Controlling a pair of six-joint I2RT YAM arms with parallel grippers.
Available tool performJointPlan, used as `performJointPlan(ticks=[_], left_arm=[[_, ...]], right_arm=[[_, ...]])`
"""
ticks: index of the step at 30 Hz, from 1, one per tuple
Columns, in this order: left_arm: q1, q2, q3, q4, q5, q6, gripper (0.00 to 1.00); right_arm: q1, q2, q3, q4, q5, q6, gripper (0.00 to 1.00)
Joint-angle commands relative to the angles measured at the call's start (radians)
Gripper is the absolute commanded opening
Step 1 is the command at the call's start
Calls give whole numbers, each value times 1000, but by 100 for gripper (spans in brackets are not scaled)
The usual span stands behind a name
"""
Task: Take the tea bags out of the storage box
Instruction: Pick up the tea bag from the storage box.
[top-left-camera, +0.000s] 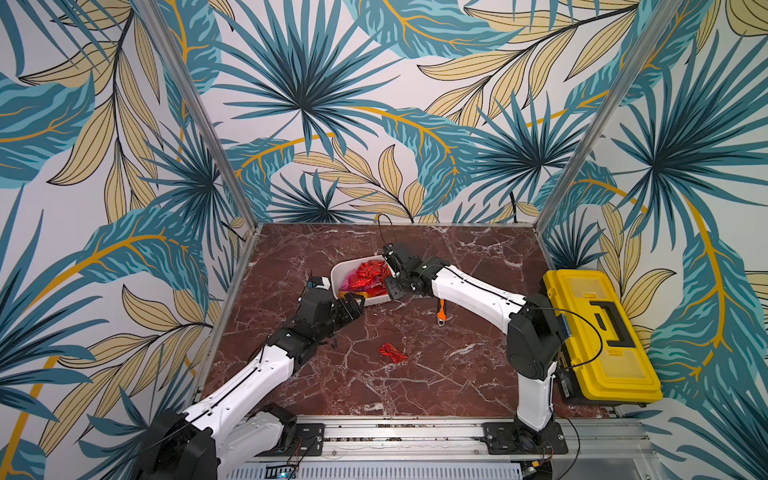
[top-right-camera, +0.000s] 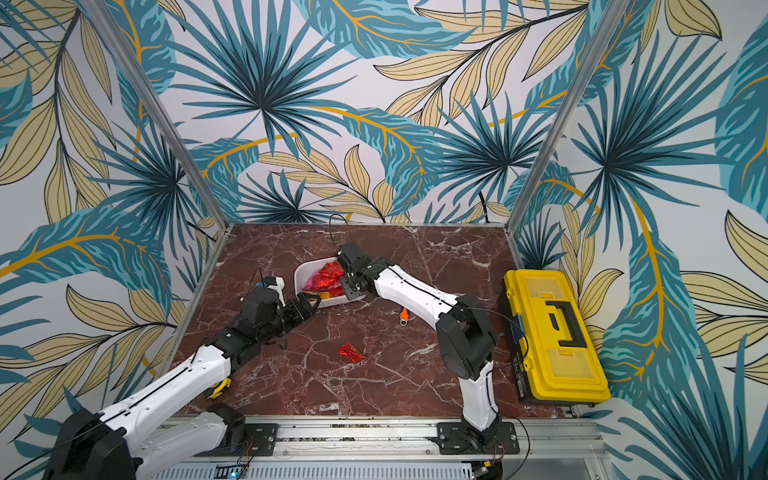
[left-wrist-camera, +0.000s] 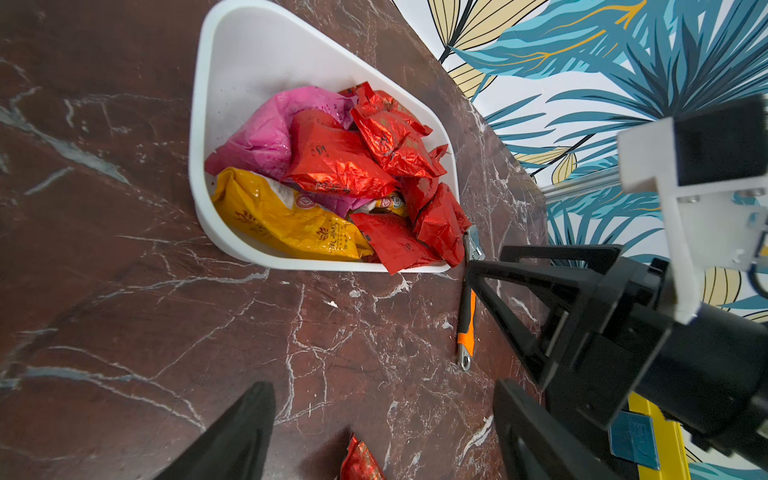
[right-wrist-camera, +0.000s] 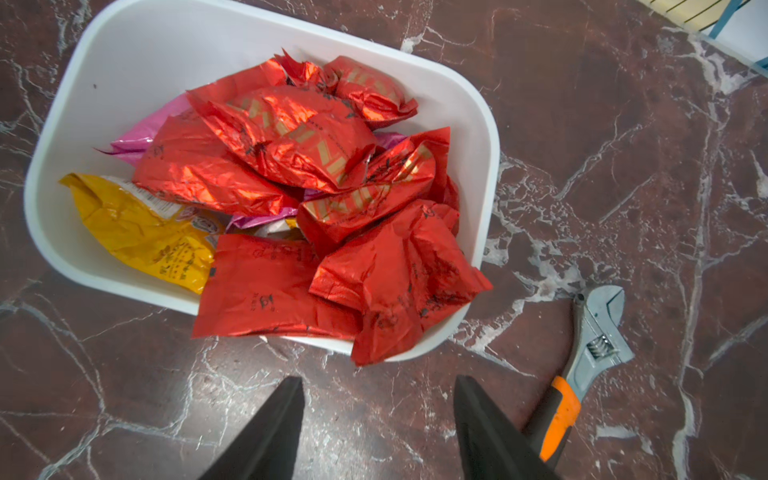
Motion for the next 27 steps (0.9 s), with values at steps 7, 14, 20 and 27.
performJointPlan(ticks=[7,14,20,27], left_arm=[[8,7,-16,33,8,8,87],[14,3,-14,27,10,10,87],[15,-1,-8,23,12,11,87],[16,-13,-3,15,12,8,86]], right_arm=[[-10,85,72,-33,14,-18,57],[-13,115,72,-33,29,-30,47],[-14,116,72,-33,16,-33,36],[-14,74,58,-33,22,-38,15]])
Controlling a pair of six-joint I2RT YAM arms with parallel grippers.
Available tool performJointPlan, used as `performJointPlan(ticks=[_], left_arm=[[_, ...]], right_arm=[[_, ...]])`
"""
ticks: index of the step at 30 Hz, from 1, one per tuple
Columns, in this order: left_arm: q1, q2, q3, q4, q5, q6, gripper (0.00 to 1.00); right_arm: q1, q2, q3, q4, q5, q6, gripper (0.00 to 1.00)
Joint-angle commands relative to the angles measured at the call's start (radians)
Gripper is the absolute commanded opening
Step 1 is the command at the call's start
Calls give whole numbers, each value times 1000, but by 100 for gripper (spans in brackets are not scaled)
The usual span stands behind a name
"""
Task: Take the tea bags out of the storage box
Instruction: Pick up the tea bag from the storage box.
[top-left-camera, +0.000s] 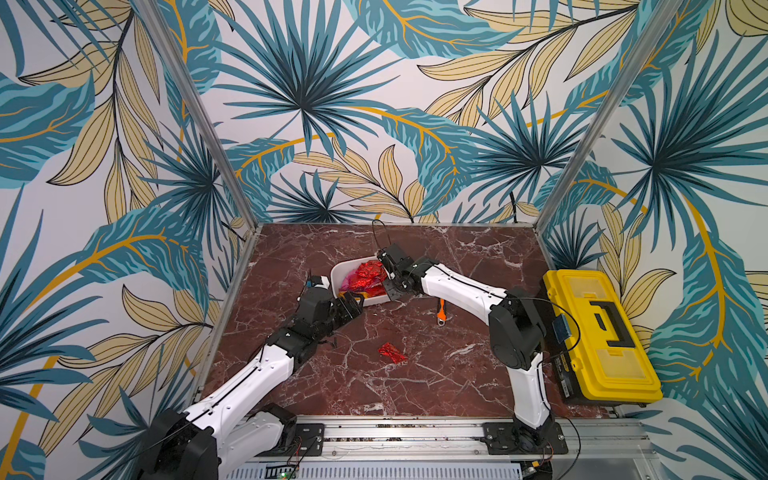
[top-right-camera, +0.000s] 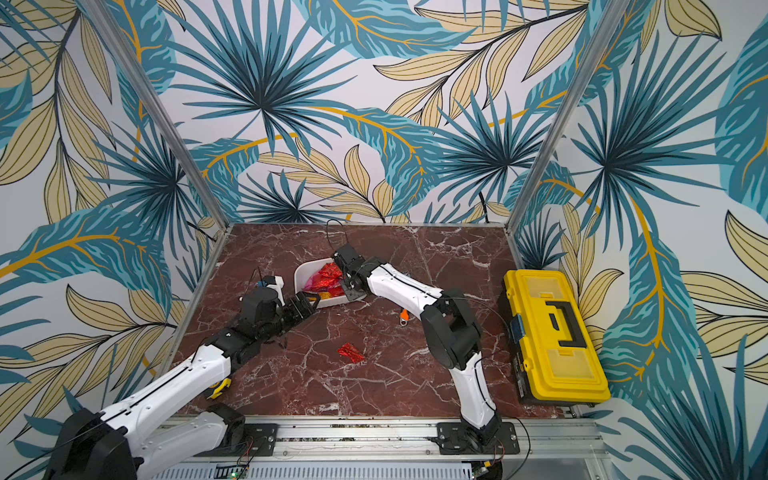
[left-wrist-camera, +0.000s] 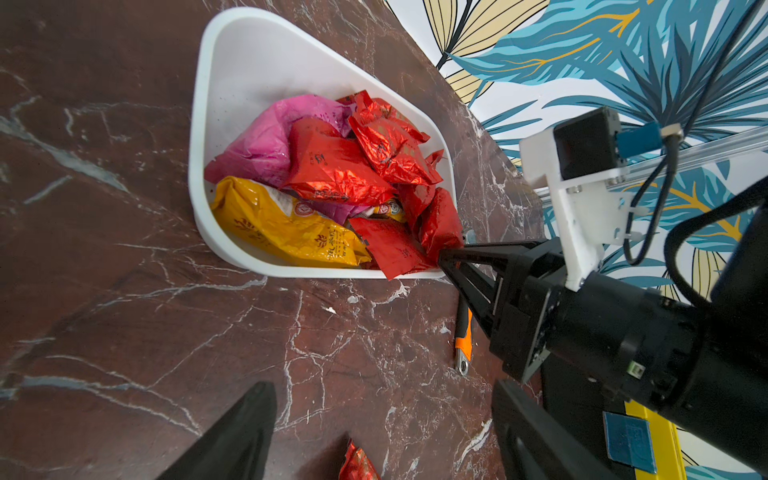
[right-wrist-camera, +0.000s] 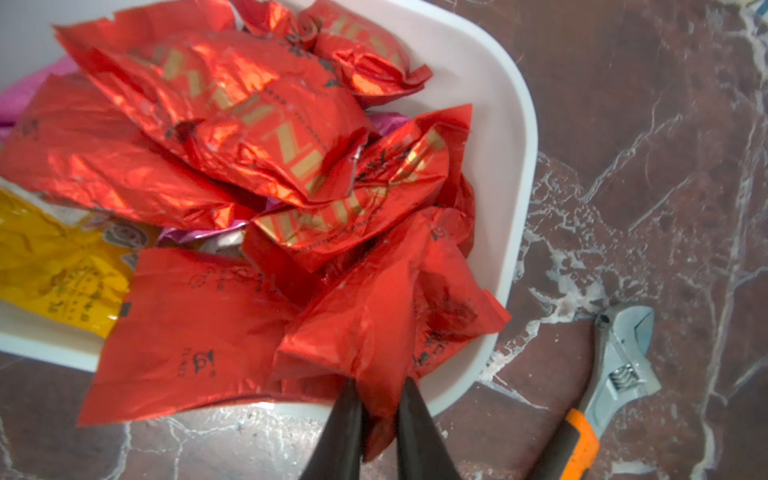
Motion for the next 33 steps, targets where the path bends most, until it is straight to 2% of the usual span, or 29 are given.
performJointPlan(ticks=[1,6,12,18,22,25,30,33], left_arm=[[7,-19,-2,2,9,6,86],[7,-35,7,19,31,-11,87],[9,-38,20,108,109,-76,92],[15,-26,29,208,205,-123,96],[27,41,21,330,337,-132,99],[27,100,27,412,452,-159,99],[24,156,28,407,518,-170,90],[25,163,8,421,521,-180,80]], right_arm=[[-2,-50,-8,-23,7,-4,13],[1,-140,-58,-20,-4,-7,8],[28,-298,-178,16,-49,-48,5],[132,-535,-445,201,-64,-180,3],[178,-655,-594,311,-108,-226,3],[214,-678,-633,323,-117,-257,3],[251,-670,-646,341,-103,-271,3],[266,-659,-645,358,-99,-268,3]])
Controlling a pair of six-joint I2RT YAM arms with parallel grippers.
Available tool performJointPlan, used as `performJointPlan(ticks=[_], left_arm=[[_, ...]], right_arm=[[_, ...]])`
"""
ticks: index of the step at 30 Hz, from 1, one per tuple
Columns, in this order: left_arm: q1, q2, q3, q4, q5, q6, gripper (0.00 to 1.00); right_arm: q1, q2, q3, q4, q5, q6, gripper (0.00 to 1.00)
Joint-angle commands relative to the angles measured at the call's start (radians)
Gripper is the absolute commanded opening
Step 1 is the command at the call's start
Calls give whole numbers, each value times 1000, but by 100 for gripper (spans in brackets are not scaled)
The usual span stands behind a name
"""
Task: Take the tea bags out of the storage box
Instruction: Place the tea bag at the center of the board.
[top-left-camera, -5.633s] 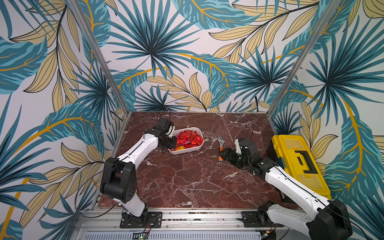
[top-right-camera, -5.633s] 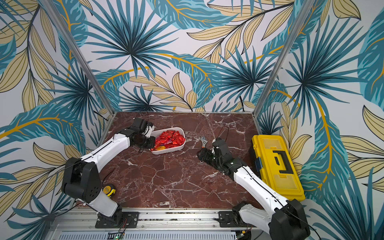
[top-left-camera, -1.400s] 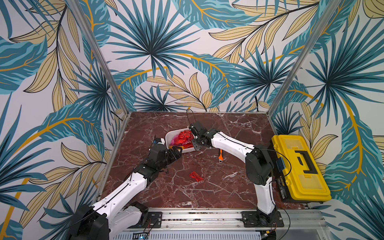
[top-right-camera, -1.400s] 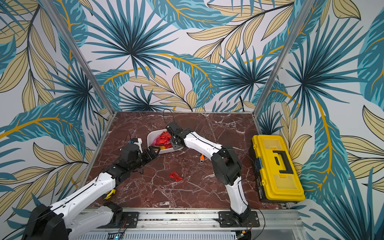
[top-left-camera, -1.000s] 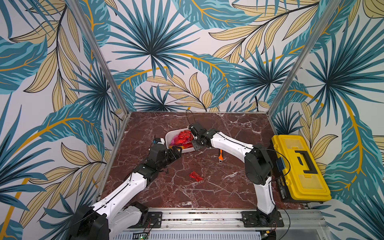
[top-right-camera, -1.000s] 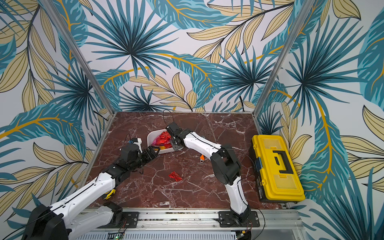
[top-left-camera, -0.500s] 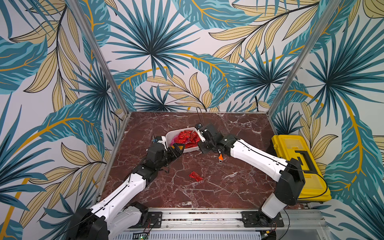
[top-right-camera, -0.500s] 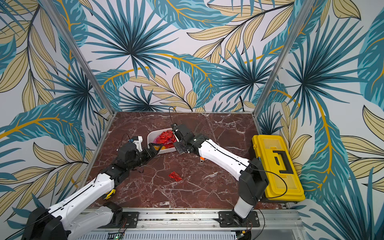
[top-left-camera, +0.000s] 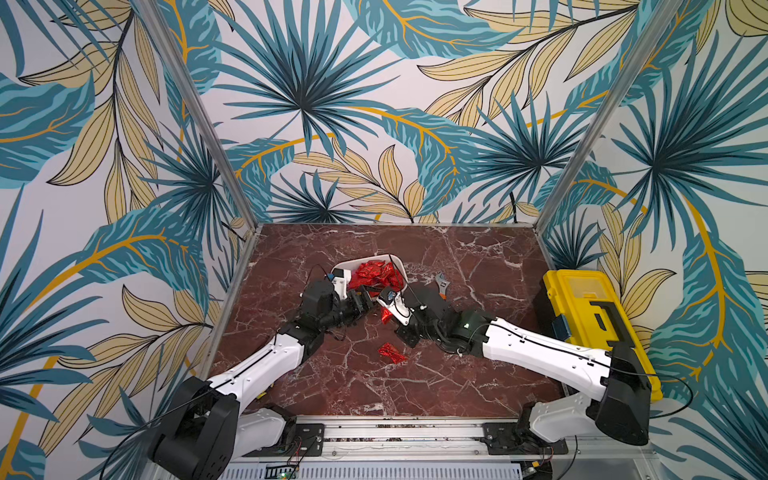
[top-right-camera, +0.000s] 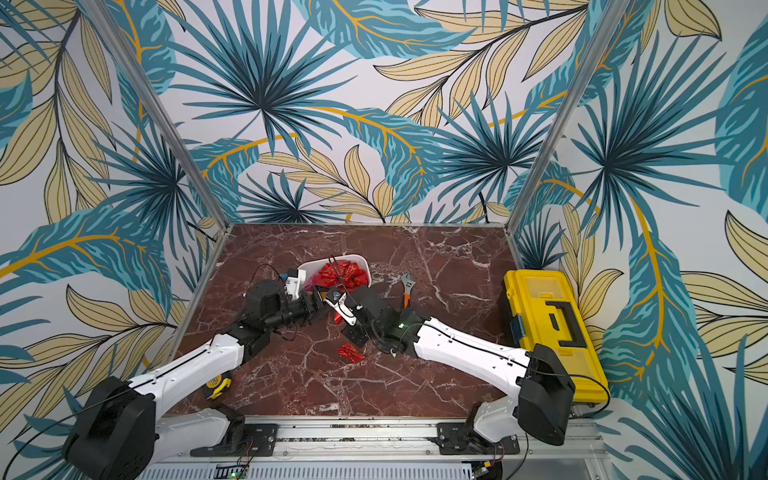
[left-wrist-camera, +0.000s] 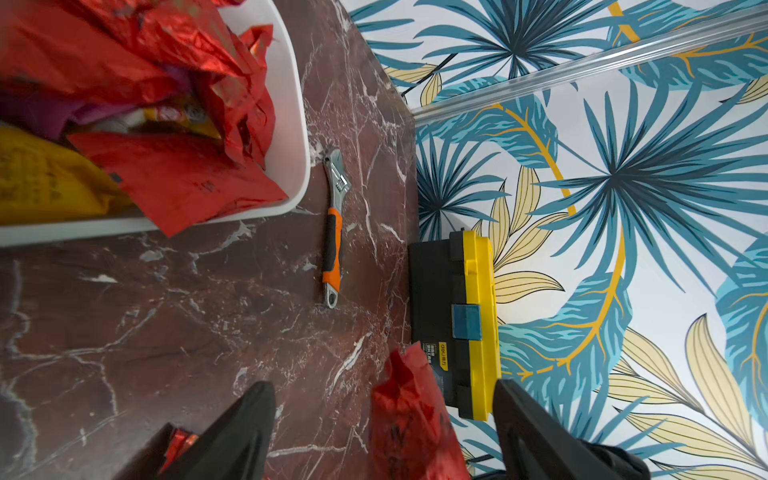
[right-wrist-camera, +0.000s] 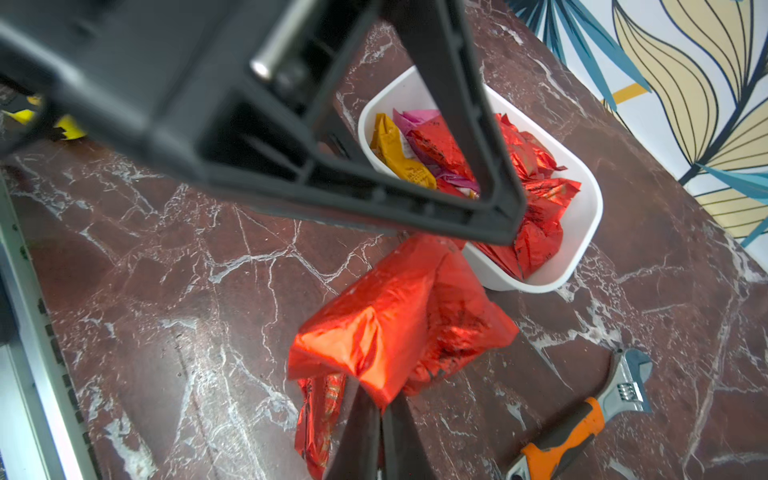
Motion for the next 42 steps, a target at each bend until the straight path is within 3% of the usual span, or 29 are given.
performJointPlan(ticks=[1,3,10,14,19,22,26,33,42], left_arm=[[3,-1,0,64,52,-9,76],[2,-2,-8,62,55,-8,72],[2,-24,-24,22,55,13,38],[2,-51,-20,-43,39,48,26],[0,-92,-23,-109,11,90,10],[1,-120,-40,-135,-7,131,9],[-9,-172,-95,-182,-58,199,8],[-133,-177,-183,-240,-217,274,8],[-166,14,-258,-49,-278,255,8]], right_arm=[[15,14,-16,54,1,-16,3],[19,26,-10,54,7,-10,3],[36,64,12,37,39,3,3],[45,69,18,26,49,19,5],[50,51,16,13,32,62,20],[50,20,0,9,6,100,40],[49,-44,-51,16,-27,193,51],[28,-103,-138,47,-7,420,53],[-28,-101,-189,70,23,616,53]])
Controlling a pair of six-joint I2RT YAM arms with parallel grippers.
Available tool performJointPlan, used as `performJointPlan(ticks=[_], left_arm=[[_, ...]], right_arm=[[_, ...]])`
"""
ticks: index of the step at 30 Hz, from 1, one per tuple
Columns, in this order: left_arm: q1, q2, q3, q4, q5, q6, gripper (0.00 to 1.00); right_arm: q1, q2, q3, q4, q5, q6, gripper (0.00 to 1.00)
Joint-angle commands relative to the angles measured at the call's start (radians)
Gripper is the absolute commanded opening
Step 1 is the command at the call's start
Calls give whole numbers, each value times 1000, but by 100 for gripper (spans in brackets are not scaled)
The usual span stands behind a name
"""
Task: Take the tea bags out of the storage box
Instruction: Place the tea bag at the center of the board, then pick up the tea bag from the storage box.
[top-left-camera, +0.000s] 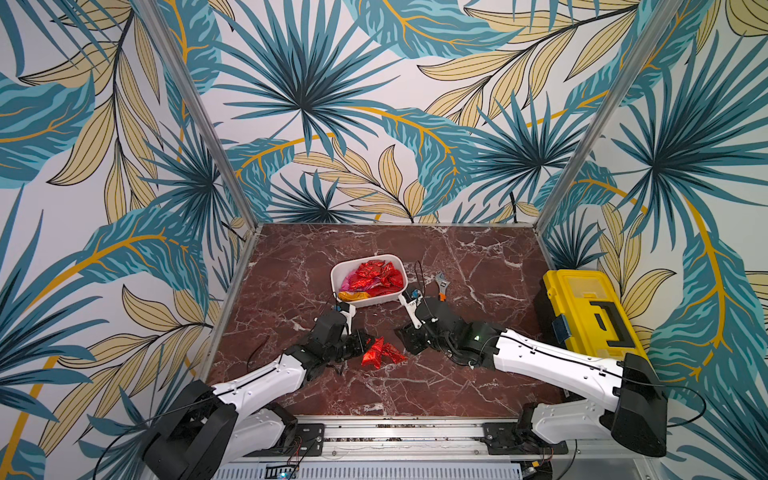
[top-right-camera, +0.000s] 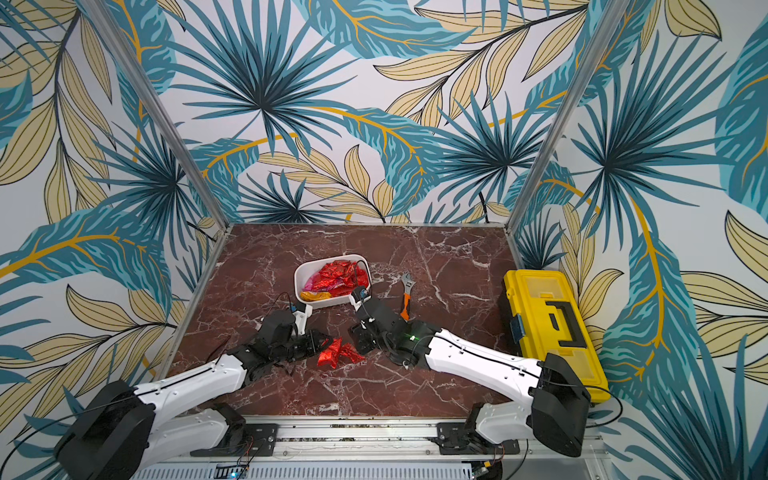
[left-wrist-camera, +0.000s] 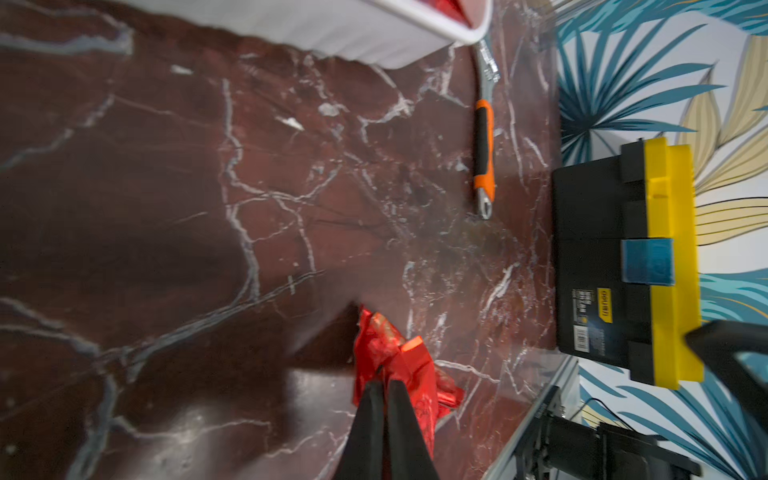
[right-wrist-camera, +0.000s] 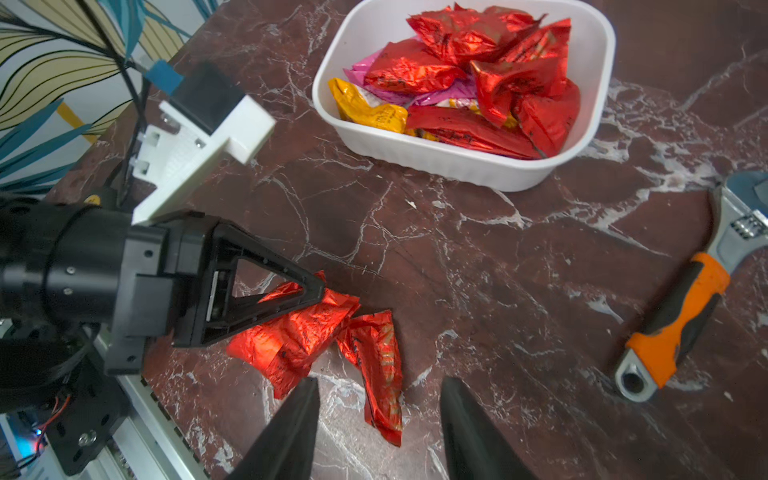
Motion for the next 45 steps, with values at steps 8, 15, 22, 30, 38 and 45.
performJointPlan(ticks=[8,15,22,30,38,45], left_arm=[[-31,140,-52,172,-93,13,25],[-33,70,-52,127,-133,36,68],[-34,-164,-20,-58,-245,39,72],[-27,-415,-17,-221,-476,-105,72],[-3,-540,-51,-259,-521,-200,73],[12,-551,-58,-252,-504,-217,73]], right_arm=[[-38,25,-33,44,2,167,53],[-72,87,32,44,-8,208,58],[-126,228,196,-9,-19,178,59],[-192,431,450,-59,-49,124,59],[-261,611,654,-109,-109,360,59],[-283,721,737,-81,-130,487,55]])
